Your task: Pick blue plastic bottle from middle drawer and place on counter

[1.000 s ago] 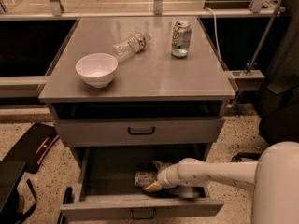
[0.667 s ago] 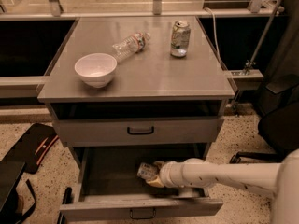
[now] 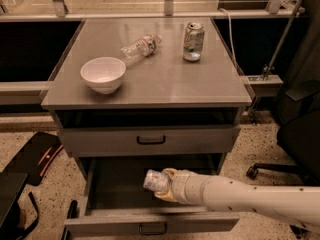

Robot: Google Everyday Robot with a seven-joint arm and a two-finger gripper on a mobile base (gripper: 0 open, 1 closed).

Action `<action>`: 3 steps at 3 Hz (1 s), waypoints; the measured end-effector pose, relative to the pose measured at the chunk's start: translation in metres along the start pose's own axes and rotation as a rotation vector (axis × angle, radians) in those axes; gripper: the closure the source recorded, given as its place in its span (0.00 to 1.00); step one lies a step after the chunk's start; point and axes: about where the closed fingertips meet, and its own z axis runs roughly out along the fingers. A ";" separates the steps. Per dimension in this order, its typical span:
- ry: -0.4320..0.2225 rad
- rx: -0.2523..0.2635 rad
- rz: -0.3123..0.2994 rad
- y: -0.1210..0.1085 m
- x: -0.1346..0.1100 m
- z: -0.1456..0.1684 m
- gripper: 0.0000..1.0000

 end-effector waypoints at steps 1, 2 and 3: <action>-0.017 0.084 -0.113 -0.019 -0.059 -0.065 1.00; -0.017 0.110 -0.136 -0.025 -0.071 -0.078 1.00; -0.020 0.111 -0.162 -0.026 -0.077 -0.077 1.00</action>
Offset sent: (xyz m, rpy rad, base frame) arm -0.0120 0.0000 0.0787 -0.0385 -0.1173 0.0215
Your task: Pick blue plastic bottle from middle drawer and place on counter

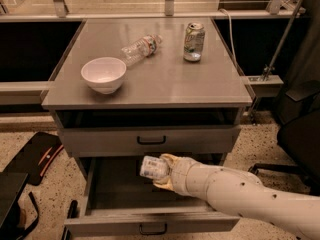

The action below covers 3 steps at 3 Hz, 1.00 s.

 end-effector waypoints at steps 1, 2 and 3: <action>-0.005 0.068 -0.080 -0.013 -0.034 -0.013 1.00; -0.016 0.164 -0.218 -0.040 -0.096 -0.042 1.00; -0.028 0.307 -0.393 -0.078 -0.170 -0.089 1.00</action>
Offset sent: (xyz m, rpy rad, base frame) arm -0.0073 0.1226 0.3132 -0.3068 -0.6821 0.0676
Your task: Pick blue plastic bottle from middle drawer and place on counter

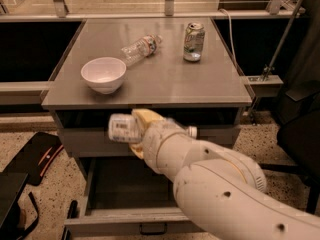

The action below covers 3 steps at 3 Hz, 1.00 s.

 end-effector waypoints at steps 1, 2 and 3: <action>0.004 0.051 -0.092 -0.023 -0.022 -0.018 1.00; 0.016 0.109 -0.109 -0.047 -0.019 -0.027 1.00; 0.040 0.200 -0.163 -0.102 -0.014 -0.046 1.00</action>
Offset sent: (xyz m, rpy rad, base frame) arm 0.0020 -0.0227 0.0997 -0.0552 -0.2479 -0.0490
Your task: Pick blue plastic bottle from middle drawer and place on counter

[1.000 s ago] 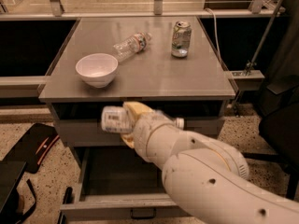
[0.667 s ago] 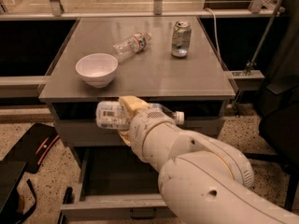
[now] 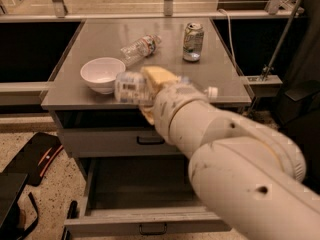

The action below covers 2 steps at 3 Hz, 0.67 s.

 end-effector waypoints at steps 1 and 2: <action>-0.003 0.093 -0.078 -0.079 0.012 0.004 1.00; 0.001 0.098 -0.128 -0.135 0.036 0.015 1.00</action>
Offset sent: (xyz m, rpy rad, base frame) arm 0.1330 -0.0255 0.2188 -0.1626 -0.0947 0.0375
